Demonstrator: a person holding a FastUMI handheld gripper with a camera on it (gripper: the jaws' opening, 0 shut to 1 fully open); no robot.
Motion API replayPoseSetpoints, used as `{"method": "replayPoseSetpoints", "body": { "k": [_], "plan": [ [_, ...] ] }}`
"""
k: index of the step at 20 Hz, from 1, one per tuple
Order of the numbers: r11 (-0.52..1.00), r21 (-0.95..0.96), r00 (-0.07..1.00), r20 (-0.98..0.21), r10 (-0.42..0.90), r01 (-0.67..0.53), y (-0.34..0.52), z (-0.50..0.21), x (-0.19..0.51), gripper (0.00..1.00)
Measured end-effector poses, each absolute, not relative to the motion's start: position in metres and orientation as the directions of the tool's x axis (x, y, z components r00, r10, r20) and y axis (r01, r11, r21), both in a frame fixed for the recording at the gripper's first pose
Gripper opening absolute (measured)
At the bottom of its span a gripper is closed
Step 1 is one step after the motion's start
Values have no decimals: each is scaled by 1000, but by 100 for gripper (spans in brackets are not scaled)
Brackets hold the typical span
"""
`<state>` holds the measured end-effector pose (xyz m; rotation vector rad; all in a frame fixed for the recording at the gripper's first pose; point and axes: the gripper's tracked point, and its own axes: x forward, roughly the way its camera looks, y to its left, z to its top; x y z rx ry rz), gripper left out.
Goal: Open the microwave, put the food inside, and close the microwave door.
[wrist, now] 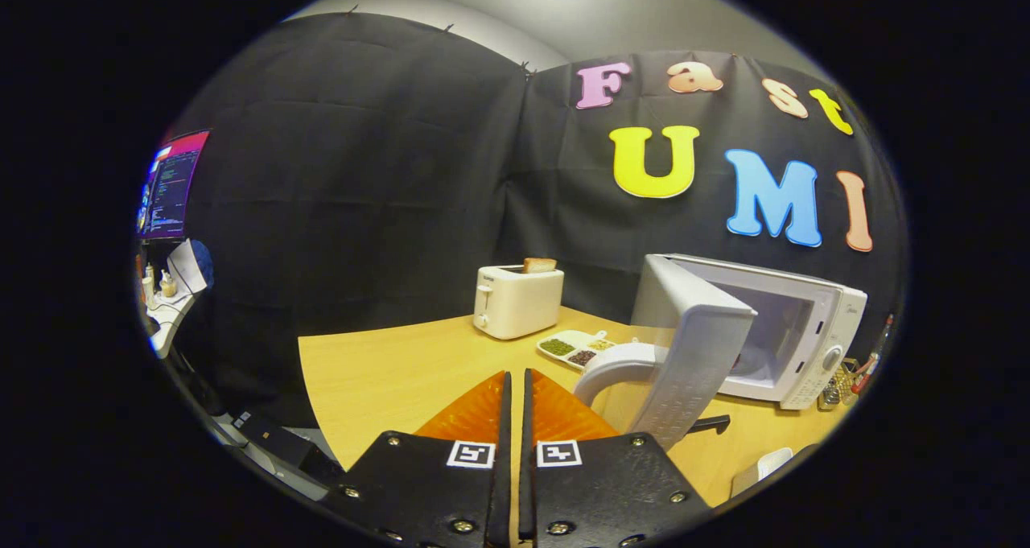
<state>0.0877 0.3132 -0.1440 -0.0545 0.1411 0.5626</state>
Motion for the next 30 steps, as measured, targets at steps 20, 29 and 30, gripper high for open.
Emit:
{"method": "replayPoseSetpoints", "body": {
  "k": [20,29,30],
  "plan": [
    [997,45,985,-161,65,-58,101,-174,217,5],
    [996,25,983,-165,-75,80,52,-184,282,5],
    [996,17,983,-163,-86,89,49,-185,288,5]
  ]
}}
